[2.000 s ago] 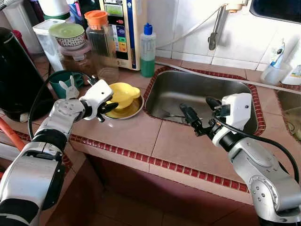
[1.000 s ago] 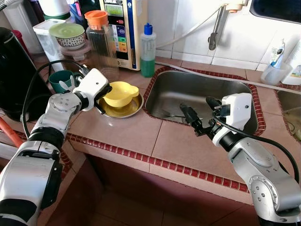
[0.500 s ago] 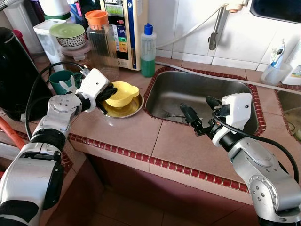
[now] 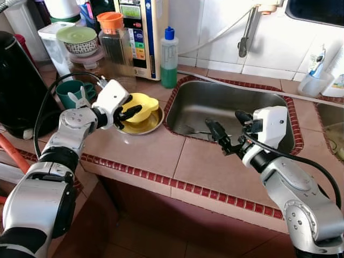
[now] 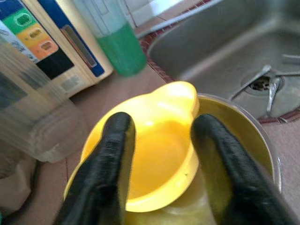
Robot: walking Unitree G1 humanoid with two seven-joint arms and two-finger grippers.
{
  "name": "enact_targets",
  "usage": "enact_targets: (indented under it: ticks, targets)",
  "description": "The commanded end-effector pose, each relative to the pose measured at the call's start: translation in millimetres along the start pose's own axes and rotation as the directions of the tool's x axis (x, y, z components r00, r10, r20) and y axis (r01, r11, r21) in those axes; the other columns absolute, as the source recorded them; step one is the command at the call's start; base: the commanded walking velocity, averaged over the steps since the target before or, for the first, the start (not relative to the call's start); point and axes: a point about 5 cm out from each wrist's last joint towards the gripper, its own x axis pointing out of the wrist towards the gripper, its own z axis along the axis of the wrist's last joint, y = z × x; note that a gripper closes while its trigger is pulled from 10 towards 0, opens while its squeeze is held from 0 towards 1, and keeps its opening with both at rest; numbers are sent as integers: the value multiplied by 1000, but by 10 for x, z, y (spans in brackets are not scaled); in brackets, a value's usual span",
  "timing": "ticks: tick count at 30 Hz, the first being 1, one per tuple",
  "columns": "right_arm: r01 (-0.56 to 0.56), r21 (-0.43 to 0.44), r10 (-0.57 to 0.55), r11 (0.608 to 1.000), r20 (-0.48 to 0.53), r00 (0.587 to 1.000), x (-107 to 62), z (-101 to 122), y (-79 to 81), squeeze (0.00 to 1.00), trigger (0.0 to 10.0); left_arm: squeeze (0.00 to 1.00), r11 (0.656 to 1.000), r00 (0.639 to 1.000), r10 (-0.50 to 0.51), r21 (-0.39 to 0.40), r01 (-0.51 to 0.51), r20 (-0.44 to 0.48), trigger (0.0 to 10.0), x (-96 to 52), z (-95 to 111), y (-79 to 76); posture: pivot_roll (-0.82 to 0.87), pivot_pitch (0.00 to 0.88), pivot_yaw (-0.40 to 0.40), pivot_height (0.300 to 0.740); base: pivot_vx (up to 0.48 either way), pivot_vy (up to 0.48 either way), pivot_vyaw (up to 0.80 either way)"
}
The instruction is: Kitchen organization
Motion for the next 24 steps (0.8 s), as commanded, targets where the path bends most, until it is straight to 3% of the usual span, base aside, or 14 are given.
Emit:
enact_targets:
  ticks: [1,5,13,14,15,22,23,24]
  targets:
    - [1,-7,-1,1000,12,1000,-18,21,1,933,10000,1000,999,1000,-31,41,31,-7,10000,11,60,16,-23,0,48,740,0,0,0]
    - [3,-8,-3,1000,12,1000,-22,25,-3,933,10000,1000,997,998,-64,46,64,-6,10000,9,63,1,-22,0,48,740,0,0,0]
    - [4,-5,-4,1000,13,1000,-24,24,5,929,10000,1000,979,990,-101,166,116,-99,10000,-12,36,13,-23,0,54,740,0,0,0]
    - [4,-5,-4,1000,14,1000,-25,23,6,933,10000,831,978,989,-102,170,120,-107,10000,-14,33,17,-23,0,56,740,0,0,0]
    - [5,-4,-5,1000,14,1000,-27,22,7,929,10000,20,977,987,-107,171,126,-120,10000,-17,24,20,-23,0,56,740,0,0,0]
    - [3,-1,-3,1000,13,1000,-32,16,16,929,10000,0,967,974,-90,214,135,-208,10000,-48,-32,65,-23,0,56,740,0,0,0]
    - [3,0,-3,1000,13,1000,-31,16,18,933,10000,0,968,972,-90,212,137,-216,9569,-52,-42,67,-24,0,56,740,0,0,0]
    - [2,-1,-2,1000,13,1000,-31,17,20,933,10000,0,970,968,-89,200,138,-235,6510,-59,-69,69,-25,0,57,740,0,0,0]
